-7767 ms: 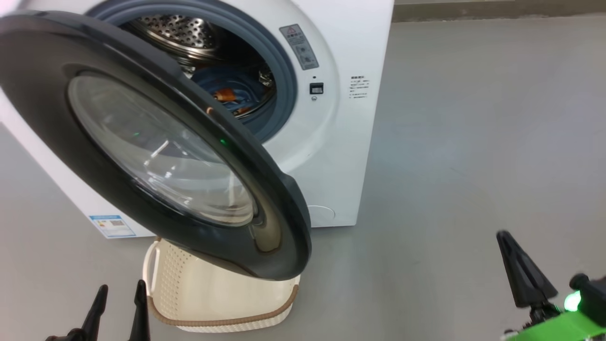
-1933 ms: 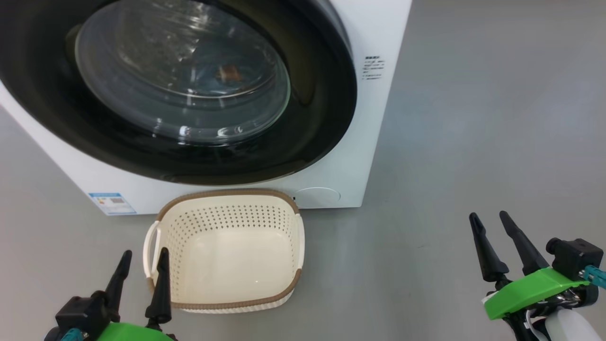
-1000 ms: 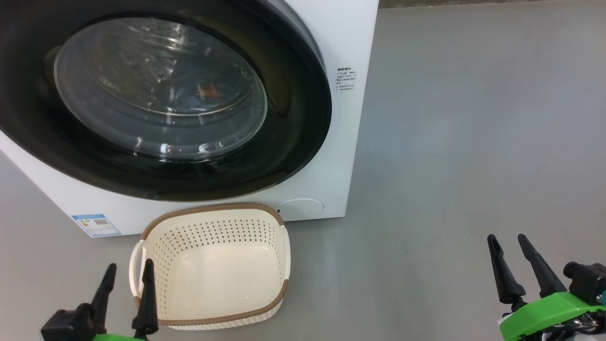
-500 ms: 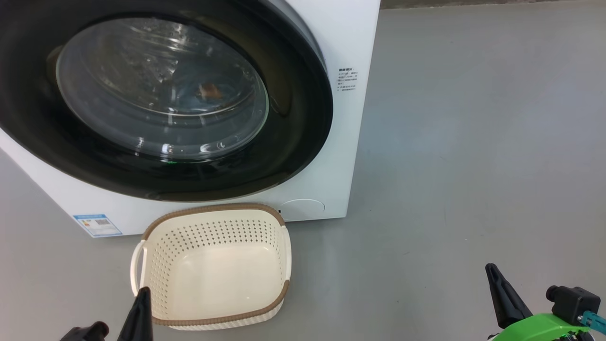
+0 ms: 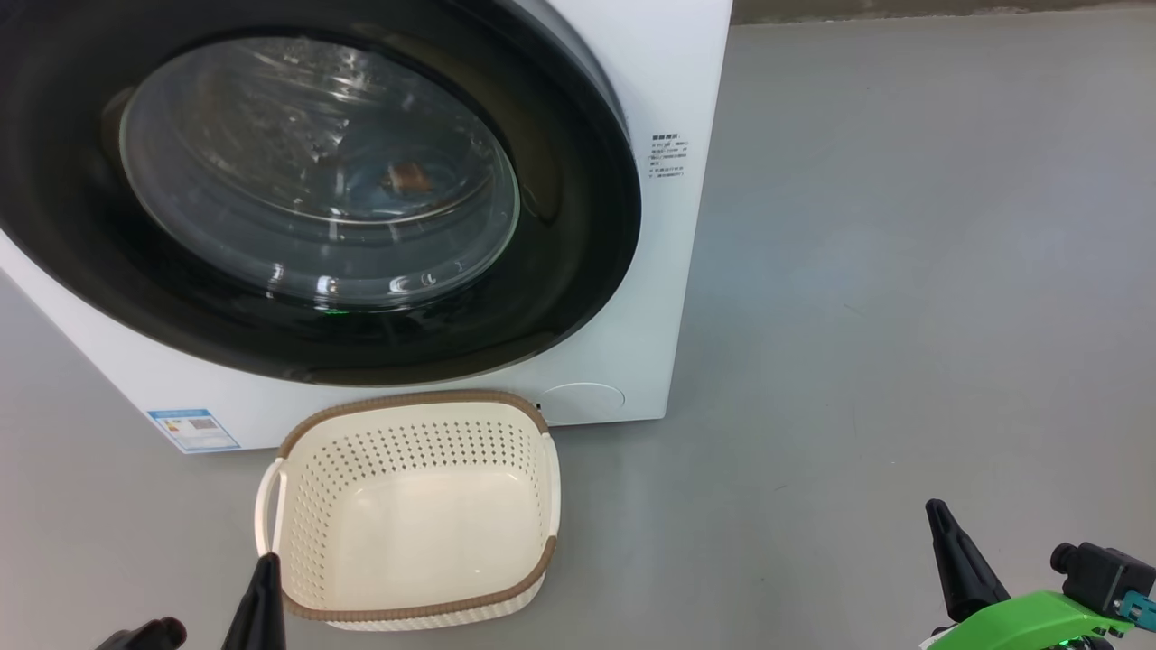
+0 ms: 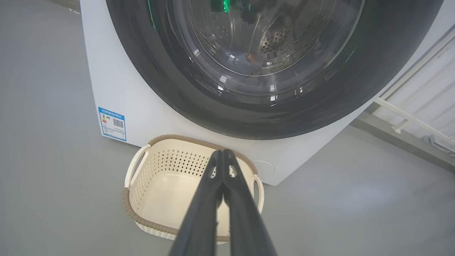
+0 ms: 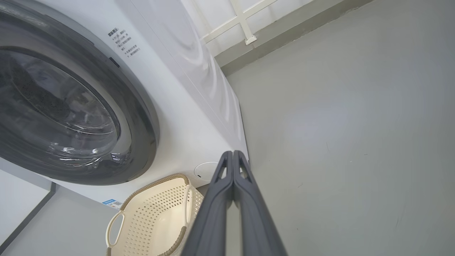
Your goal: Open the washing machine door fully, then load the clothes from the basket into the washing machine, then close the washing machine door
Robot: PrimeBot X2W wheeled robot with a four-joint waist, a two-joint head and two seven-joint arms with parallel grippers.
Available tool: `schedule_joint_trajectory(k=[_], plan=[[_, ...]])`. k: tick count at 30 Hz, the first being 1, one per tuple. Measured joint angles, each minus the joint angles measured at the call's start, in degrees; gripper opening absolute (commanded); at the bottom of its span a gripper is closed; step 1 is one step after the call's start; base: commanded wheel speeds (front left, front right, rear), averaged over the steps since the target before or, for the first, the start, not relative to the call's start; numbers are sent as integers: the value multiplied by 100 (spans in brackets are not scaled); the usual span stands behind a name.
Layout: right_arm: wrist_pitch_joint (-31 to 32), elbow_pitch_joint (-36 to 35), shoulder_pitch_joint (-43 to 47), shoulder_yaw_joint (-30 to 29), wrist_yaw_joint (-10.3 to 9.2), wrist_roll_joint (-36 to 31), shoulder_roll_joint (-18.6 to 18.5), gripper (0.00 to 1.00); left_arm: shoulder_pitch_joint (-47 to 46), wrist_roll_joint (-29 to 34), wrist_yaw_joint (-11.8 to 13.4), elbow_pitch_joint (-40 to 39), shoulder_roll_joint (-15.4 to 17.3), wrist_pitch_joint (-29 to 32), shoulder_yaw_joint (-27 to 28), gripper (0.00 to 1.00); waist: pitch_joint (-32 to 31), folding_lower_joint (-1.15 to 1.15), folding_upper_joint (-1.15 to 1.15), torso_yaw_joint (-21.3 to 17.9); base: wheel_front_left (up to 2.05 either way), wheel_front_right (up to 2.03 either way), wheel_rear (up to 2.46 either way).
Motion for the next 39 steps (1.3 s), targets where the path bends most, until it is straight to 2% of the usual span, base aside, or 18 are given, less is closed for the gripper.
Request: schedule_joint_trajectory(k=[39], plan=[[620,-281,-3,-319,0,1929,220,0,-209,-2284,1,23,2,632,119,0,-125,0,0,127,0,0,0]])
